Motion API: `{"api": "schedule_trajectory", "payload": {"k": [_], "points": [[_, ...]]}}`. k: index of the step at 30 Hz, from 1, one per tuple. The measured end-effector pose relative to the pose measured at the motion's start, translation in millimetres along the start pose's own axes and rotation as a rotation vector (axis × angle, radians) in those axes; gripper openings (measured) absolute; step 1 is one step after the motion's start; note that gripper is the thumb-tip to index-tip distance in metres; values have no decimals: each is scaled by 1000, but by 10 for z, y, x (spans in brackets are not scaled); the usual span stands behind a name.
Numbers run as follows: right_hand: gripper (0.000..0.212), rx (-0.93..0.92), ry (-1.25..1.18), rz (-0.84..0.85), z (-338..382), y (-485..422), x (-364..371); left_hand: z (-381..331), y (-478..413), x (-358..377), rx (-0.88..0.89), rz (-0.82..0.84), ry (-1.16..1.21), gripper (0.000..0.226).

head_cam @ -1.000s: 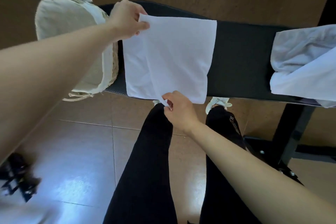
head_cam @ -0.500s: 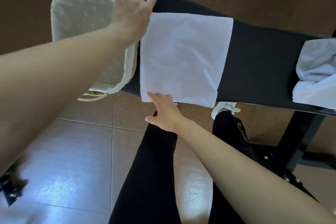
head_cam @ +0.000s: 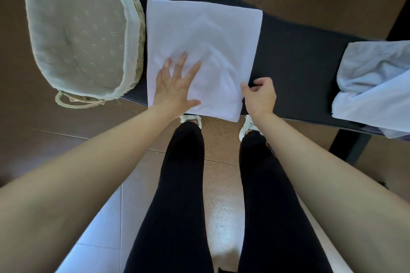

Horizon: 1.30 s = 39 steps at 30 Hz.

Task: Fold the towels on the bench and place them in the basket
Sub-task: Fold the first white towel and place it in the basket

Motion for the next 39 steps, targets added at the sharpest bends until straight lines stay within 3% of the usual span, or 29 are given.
{"api": "schedule_trajectory", "payload": {"k": [3, 7, 12, 16, 18, 20, 23, 27, 32, 35, 37, 39], "points": [[14, -48, 83, 50, 148, -175, 19, -125, -46, 151, -47, -7, -10, 124], [20, -114, 22, 1, 240, -253, -214, -321, -89, 215, -89, -16, 31, 129], [15, -161, 27, -42, 161, -440, -772, -885, -182, 279, -59, -18, 55, 124], [28, -37, -36, 141, -218, -453, -818, -942, -78, 173, -97, -171, 294, 102], [35, 5, -58, 213, -441, -327, -736, -696, 156, 158, -306, -306, 478, 91], [32, 30, -60, 223, -615, -200, -676, -375, 458, 316, -629, -388, 711, 89], [18, 66, -88, 193, -767, -93, -603, -65, 739, 716, -958, -360, 979, 89], [10, 112, -126, 160, -865, -80, -568, 34, 722, 980, -971, -296, 1188, 70], [9, 72, -55, 122, -787, -59, -657, 2, 666, 1073, -967, -230, 1320, 27], [6, 60, 23, 125, -809, -1, -687, 64, 748, 1114, -938, -230, 1359, 21], [12, 79, 77, 115, -904, 33, -720, 77, 853, 1112, -926, -198, 1399, 15], [36, 137, 102, 116, -1030, 98, -767, 56, 982, 1080, -908, -148, 1415, 18]]}}
Point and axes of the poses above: each hand's wrist, its own y-axis away from the middle knuckle, its own x-axis out of the palm, z = x × y, the point moved 10 cm from there along -y, towards the middle knuckle, and after that the axes turned 4 degrees about z, right-handed, at the moved point
